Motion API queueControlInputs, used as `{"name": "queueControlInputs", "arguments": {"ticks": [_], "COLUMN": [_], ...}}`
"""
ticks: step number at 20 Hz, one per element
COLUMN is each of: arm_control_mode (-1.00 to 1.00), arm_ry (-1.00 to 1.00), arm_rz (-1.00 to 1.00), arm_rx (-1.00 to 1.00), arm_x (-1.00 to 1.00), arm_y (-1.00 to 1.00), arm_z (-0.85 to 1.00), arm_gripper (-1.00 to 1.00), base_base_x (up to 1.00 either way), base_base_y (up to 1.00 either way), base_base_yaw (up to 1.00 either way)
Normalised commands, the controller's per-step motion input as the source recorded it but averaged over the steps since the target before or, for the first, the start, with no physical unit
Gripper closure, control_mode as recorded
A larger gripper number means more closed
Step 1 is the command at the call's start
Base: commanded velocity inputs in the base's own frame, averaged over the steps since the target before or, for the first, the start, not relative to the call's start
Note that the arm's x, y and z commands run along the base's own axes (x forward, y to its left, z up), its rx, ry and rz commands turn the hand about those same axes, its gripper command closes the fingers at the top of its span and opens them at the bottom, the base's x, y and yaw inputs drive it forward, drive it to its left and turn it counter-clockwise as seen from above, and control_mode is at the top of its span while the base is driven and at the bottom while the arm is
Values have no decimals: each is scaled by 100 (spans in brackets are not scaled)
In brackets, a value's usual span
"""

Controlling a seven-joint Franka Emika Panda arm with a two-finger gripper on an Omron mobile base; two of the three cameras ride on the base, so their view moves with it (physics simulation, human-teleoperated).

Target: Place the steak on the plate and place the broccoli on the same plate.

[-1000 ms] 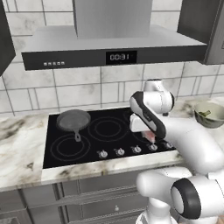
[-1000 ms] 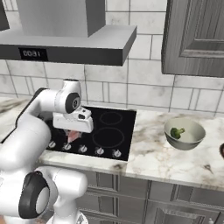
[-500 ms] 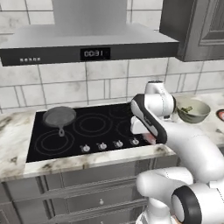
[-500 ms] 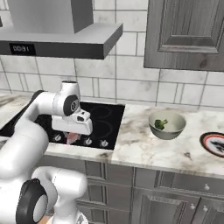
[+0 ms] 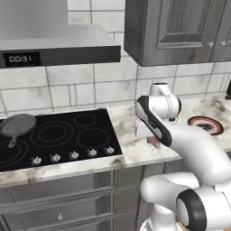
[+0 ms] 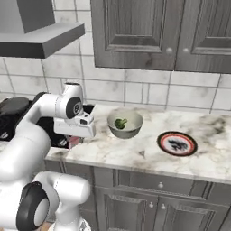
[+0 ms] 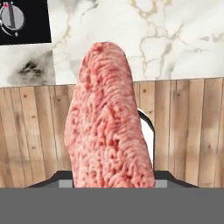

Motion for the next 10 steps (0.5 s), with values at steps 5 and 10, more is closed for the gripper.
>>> {"name": "queueControlInputs", "arguments": {"ticks": [5,10], "arm_control_mode": [100,100], "arm_ry": [0,0], "arm_rz": [0,0], "arm_rx": [0,0], "arm_x": [0,0], "arm_y": [0,0], "arm_z": [0,0], "arm_gripper": [100,100], "base_base_x": [-1,0], "base_base_y": [-92,-80], "base_base_yaw": [0,0]}}
